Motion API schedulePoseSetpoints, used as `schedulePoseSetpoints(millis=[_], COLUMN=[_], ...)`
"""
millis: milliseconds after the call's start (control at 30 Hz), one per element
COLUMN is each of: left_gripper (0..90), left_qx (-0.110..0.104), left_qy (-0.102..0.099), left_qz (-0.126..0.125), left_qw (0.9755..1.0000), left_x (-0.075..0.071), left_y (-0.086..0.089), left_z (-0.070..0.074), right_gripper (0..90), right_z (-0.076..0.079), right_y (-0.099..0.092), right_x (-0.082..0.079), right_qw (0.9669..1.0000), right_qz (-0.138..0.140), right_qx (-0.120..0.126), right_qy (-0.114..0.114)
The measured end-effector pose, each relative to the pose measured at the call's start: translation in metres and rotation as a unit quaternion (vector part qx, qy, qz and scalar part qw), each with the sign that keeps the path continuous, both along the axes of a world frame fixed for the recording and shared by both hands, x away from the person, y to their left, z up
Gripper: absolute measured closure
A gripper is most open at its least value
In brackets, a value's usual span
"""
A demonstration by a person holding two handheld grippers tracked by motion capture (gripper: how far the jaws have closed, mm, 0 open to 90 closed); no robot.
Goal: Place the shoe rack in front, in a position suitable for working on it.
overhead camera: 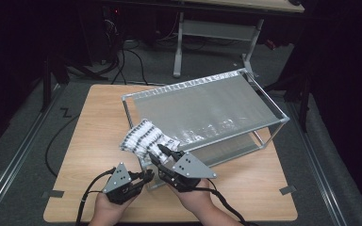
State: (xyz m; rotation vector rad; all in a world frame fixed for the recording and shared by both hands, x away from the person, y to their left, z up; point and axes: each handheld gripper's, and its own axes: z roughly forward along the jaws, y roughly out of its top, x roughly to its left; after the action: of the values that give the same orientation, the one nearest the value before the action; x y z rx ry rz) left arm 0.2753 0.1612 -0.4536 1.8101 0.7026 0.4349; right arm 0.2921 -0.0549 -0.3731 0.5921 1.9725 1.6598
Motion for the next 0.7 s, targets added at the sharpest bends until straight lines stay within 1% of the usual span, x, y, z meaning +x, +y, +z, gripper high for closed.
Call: schedulePoseSetpoints(millis=[100,133,167,200,300,467,600,700], left_gripper=[80.6,80.6,80.6,80.6,80.6,80.7,80.6,80.7], left_qx=[0.001,0.0,0.0,-0.005,-0.005,0.0,0.002,0.002], left_qy=[0.001,0.001,0.001,0.006,0.003,0.003,0.005,0.005], left_qz=[0.0,0.001,0.001,0.0,0.003,0.0,-0.002,-0.001], left_qw=[1.0,1.0,1.0,1.0,1.0,1.0,1.0,1.0], left_x=[-0.0004,-0.0004,-0.0003,-0.0006,-0.0001,0.0004,0.0005,0.0004], left_y=[0.0001,0.0,0.0001,-0.0001,-0.0004,0.0,0.0006,0.0004], left_z=[0.0002,0.0002,0.0001,-0.0003,-0.0004,0.0004,0.0006,0.0007], right_gripper=[61.4,61.7,62.1,62.6,63.7,63.8,65.9,67.8], right_z=[-0.0007,-0.0017,-0.0031,-0.0042,-0.004,-0.006,-0.0064,-0.0057], right_y=[0.0008,0.0008,0.0008,0.0008,0.0009,-0.0005,-0.0025,-0.0067], right_x=[-0.0029,-0.0026,-0.0021,-0.0018,-0.0017,0.001,0.0022,0.0044], right_qw=[0.9999,0.9999,0.9999,0.9999,0.9998,0.9993,0.9987,0.9979], right_qz=[0.002,0.001,0.0,-0.001,-0.006,-0.029,-0.044,-0.054], right_qx=[-0.01,-0.012,-0.009,-0.01,-0.016,-0.019,-0.021,-0.027], right_qy=[-0.011,-0.01,-0.006,-0.005,-0.009,-0.014,-0.018,-0.021])
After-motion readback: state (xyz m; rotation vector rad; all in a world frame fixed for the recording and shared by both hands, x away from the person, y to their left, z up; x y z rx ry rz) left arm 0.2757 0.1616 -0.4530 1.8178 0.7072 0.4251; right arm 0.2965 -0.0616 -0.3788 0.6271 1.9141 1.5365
